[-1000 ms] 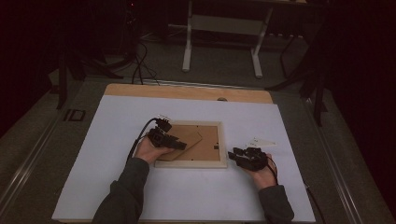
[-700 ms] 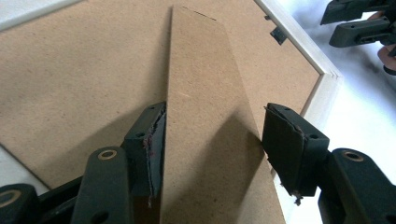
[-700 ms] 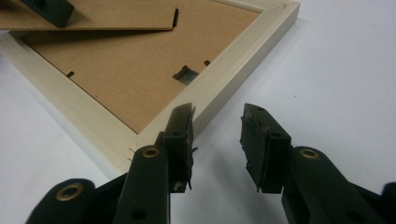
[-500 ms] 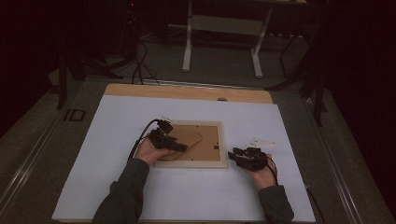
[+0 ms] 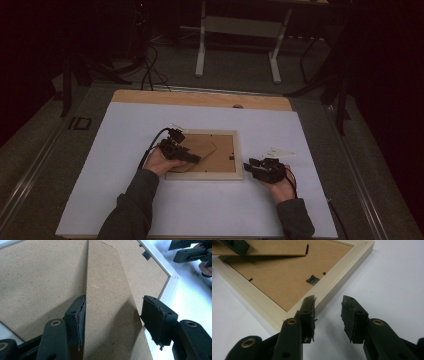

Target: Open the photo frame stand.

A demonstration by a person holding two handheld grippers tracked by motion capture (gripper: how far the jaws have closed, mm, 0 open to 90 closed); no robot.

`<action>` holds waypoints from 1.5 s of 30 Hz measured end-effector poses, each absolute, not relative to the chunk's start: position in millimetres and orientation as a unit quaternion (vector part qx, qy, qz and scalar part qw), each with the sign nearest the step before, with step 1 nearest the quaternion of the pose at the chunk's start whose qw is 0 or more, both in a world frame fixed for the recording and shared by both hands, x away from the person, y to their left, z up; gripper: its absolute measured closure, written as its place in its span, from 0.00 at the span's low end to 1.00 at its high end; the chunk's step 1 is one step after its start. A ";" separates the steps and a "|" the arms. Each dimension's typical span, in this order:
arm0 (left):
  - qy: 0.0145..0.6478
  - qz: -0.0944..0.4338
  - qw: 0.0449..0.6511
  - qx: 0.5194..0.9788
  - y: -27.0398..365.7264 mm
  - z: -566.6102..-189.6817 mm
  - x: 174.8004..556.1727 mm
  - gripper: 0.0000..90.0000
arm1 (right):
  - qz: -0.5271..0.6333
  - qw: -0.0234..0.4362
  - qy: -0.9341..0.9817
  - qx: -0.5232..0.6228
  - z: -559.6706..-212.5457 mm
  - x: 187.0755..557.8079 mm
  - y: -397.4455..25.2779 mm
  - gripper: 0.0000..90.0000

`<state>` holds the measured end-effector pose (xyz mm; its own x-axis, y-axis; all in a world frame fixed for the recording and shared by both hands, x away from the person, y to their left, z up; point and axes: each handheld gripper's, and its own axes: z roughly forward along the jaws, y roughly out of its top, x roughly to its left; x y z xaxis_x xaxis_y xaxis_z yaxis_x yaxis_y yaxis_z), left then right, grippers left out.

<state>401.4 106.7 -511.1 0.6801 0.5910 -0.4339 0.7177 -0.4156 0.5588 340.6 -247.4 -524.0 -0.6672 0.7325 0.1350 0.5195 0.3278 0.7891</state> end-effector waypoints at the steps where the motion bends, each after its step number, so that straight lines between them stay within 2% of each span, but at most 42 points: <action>1: 0.391 -0.086 0.373 0.837 106.5 -511.1 401.2 0.45 | 0.430 0.124 0.805 0.389 -524.0 340.6 -247.4 0.69; 6: 0.392 -0.089 0.371 0.837 106.5 -510.6 401.2 0.44 | 0.431 0.123 0.806 0.388 -524.3 340.7 -247.3 0.69; 32: 0.369 -0.026 0.347 0.862 98.1 -504.5 392.1 0.47 | 0.432 0.119 0.805 0.389 -525.1 341.5 -246.2 0.68; 45: 0.339 0.029 0.350 0.873 93.1 -493.1 379.5 0.47 | 0.461 0.105 0.788 0.394 -515.9 351.7 -244.0 0.66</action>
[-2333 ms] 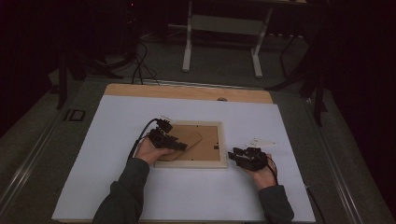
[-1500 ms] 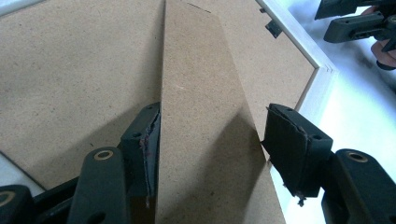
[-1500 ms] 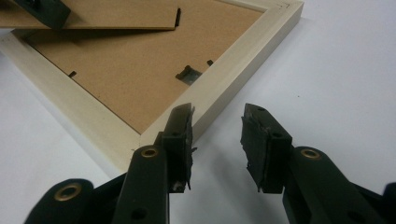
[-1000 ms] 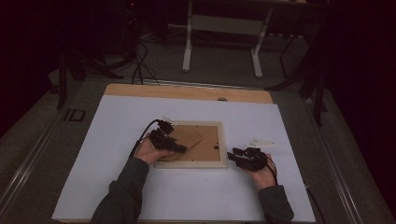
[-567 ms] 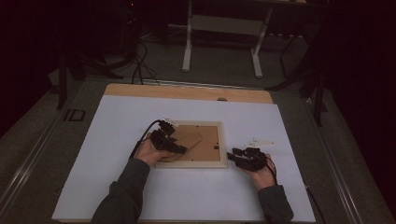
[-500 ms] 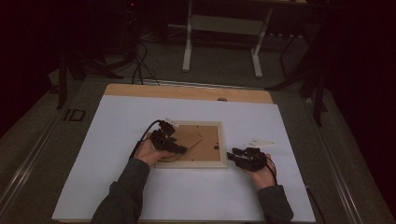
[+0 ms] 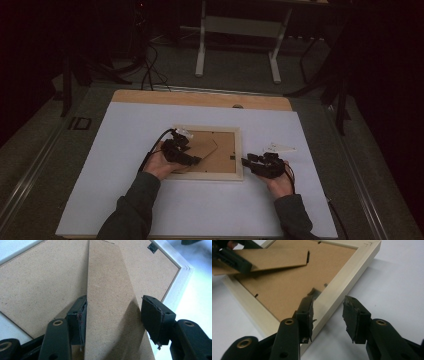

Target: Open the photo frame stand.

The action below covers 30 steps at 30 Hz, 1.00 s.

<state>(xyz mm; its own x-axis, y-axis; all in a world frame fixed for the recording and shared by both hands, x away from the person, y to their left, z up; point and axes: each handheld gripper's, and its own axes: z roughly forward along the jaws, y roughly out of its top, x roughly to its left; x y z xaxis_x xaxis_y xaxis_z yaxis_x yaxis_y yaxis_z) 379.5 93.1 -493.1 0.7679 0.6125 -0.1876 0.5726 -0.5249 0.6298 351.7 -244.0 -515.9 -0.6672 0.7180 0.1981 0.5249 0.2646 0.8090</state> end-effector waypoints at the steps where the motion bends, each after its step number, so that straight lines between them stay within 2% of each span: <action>1: 0.339 0.031 0.349 0.873 93.0 -492.7 379.1 0.47 | 0.461 0.106 0.787 0.395 -514.4 353.3 -243.7 0.65; 8: 0.334 0.043 0.352 0.873 92.5 -490.4 374.8 0.47 | 0.460 0.101 0.786 0.400 -508.9 363.4 -242.0 0.65; 30: 0.317 0.092 0.367 0.870 91.4 -486.7 357.0 0.47 | 0.444 0.075 0.787 0.421 -495.4 402.7 -224.8 0.53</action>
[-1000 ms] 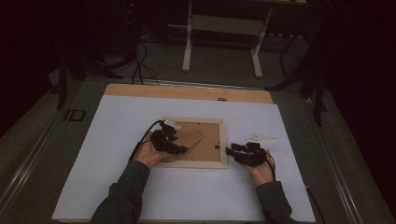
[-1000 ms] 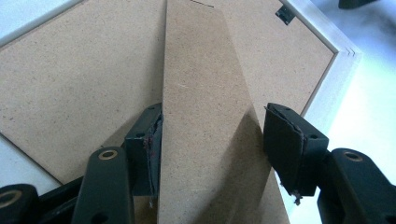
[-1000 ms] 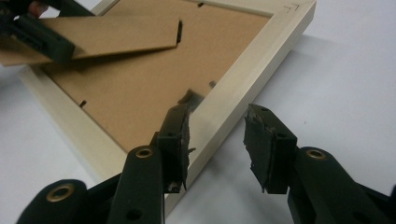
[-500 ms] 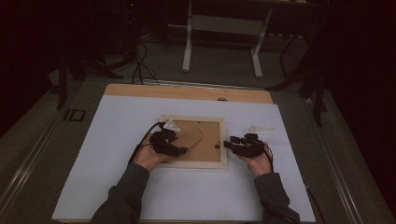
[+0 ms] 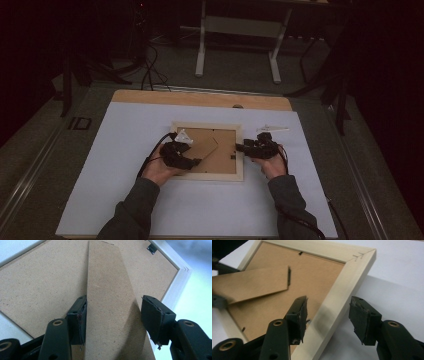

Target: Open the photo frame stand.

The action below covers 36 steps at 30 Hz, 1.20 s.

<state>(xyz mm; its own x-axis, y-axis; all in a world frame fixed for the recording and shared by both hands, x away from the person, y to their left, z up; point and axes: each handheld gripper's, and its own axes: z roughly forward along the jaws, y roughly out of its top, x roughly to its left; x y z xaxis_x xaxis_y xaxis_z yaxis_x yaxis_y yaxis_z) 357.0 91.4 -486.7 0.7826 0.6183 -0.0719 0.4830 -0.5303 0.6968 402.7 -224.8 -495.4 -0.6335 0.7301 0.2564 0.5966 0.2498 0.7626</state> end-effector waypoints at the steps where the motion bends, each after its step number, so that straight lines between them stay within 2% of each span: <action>1: 0.315 0.095 0.368 0.870 91.2 -486.6 356.2 0.47 | 0.445 0.072 0.786 0.424 -495.4 404.4 -224.8 0.52; 36: 0.281 0.136 0.378 0.872 88.1 -480.4 347.3 0.47 | 0.457 -0.016 0.763 0.457 -500.1 430.4 -226.2 0.51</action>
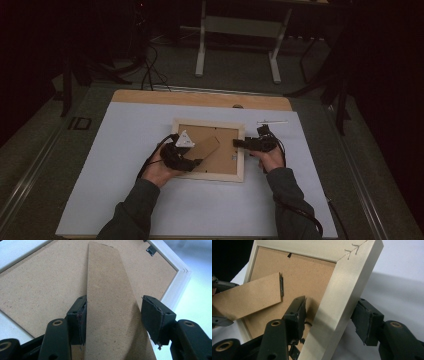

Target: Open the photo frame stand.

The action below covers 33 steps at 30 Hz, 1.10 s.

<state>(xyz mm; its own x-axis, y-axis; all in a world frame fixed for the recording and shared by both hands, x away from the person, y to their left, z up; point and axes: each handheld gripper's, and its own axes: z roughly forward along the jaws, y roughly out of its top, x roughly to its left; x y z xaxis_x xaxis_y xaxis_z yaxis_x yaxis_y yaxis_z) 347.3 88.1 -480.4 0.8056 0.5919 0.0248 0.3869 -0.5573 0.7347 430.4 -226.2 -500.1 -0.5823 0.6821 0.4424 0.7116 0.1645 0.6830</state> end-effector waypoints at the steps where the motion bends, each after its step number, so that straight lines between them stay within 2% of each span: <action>1: 0.278 0.138 0.378 0.872 88.2 -480.3 347.2 0.47 | -0.459 0.016 -0.762 -0.456 -499.8 430.2 -226.7 0.51; 9: 0.271 0.158 0.378 0.871 89.9 -475.1 345.8 0.47 | -0.487 0.030 -0.741 -0.462 -497.3 428.0 -230.2 0.58; 15: 0.273 0.173 0.379 0.867 91.4 -471.8 346.7 0.47 | -0.496 0.014 -0.735 -0.463 -491.5 426.1 -230.5 0.65; 33: 0.272 0.195 0.374 0.865 88.8 -469.6 347.0 0.48 | -0.510 -0.019 -0.727 -0.459 -483.1 422.3 -227.9 0.67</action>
<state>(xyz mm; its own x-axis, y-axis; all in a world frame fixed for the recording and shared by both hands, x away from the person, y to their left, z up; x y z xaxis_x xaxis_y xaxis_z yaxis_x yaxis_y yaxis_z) 347.0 88.8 -469.6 0.7765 0.6158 0.1336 0.3246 -0.5728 0.7527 422.3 -227.9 -483.1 -0.5786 0.6864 0.4406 0.6477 0.0583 0.7597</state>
